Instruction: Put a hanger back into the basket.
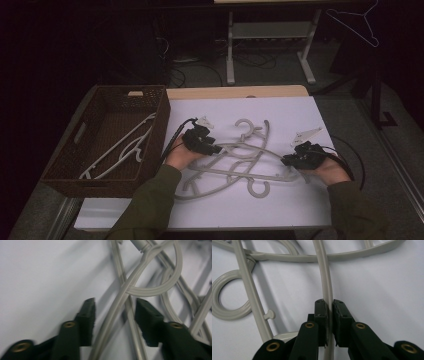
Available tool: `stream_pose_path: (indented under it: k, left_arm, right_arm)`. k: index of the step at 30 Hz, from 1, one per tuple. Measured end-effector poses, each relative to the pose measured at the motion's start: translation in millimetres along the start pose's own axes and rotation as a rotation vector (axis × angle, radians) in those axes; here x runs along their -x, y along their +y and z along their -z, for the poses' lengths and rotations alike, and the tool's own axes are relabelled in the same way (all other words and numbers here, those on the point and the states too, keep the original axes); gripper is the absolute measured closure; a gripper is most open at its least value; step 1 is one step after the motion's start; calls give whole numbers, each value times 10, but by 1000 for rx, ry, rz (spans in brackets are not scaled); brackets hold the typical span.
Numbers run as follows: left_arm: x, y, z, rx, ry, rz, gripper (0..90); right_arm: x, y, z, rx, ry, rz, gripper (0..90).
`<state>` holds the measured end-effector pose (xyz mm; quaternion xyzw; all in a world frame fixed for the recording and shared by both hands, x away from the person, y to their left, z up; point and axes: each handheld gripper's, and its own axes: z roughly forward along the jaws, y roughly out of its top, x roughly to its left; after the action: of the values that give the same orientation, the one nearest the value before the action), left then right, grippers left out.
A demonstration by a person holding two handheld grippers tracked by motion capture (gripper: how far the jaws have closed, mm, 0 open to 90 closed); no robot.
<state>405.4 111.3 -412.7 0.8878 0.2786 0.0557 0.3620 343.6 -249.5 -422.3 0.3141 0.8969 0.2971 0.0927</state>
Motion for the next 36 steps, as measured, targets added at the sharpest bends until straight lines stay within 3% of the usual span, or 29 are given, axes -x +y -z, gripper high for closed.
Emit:
stream_pose_path:
  k: [2,3,4,5,6,7,8,9,10,11,12,13,16,17,18,19,22,23,24,25,30,33,34,35,36]
  left_arm:
    - [17,17,79,36,16,9,413]
    - [31,31,167,65,30,9,379]
    - [31,31,167,65,30,9,368]
    - [69,31,241,106,38,23,362]
    - [69,31,241,106,38,23,361]
    - [97,16,318,118,30,21,359]
    - [97,16,318,118,30,21,359]
    - [122,1,353,124,26,28,359]
    - [145,-16,377,135,20,34,359]
    - [179,-59,430,117,10,15,354]
    - [179,-59,430,117,10,15,350]
    - [208,-86,442,122,8,24,346]
    - [259,-172,488,128,-8,26,346]
    - [275,-201,503,124,-12,28,346]
    - [292,-232,513,125,-13,28,346]
    - [306,-261,525,122,-14,24,346]
    - [351,-350,546,109,-21,20,346]
    - [376,-408,552,107,-24,20,346]
    - [376,-408,552,107,-24,20,346]
    - [396,-451,554,97,-28,16,346]
    - [437,-485,541,84,-25,14,378]
    - [460,-509,542,62,-10,20,538]
    - [462,-520,543,58,-8,24,538]
    - [456,-536,543,39,-12,24,657]
    - [452,-550,541,16,-17,25,657]
  right_arm:
    - [6,-21,20,8,-5,-17,824]
    - [11,-52,47,10,-15,-60,825]
    - [11,-52,47,10,-15,-60,825]
    - [14,-90,74,15,-21,-96,825]
    - [14,-90,74,15,-21,-96,825]
    - [-9,-111,99,4,-37,-133,825]
    - [-9,-111,99,4,-37,-133,825]
    - [-46,-124,130,-1,-49,-174,825]
    - [-46,-124,130,-1,-49,-174,825]
    - [-107,-128,143,-19,-79,-214,825]
    - [-107,-128,143,-19,-79,-214,825]
    - [-189,-125,138,-21,-94,-255,825]
    - [-296,-98,125,-25,-114,-276,825]
    - [-406,-61,106,-28,-117,-311,824]
    - [-406,-61,106,-28,-117,-311,824]
    - [-524,-24,70,-28,-127,-316,824]
    - [-633,13,19,-27,-116,-332,823]
    - [-746,62,-37,-32,-112,-307,821]
    - [-746,62,-37,-32,-112,-307,821]
    - [-834,116,-94,-39,-104,-285,821]
    - [-893,169,-200,-33,-93,-235,816]
    - [-882,157,-207,-33,-73,-257,817]
    - [-882,157,-207,-33,-73,-257,817]
    - [-870,150,-210,-29,-71,-259,816]
    - [-870,150,-210,-29,-71,-259,816]
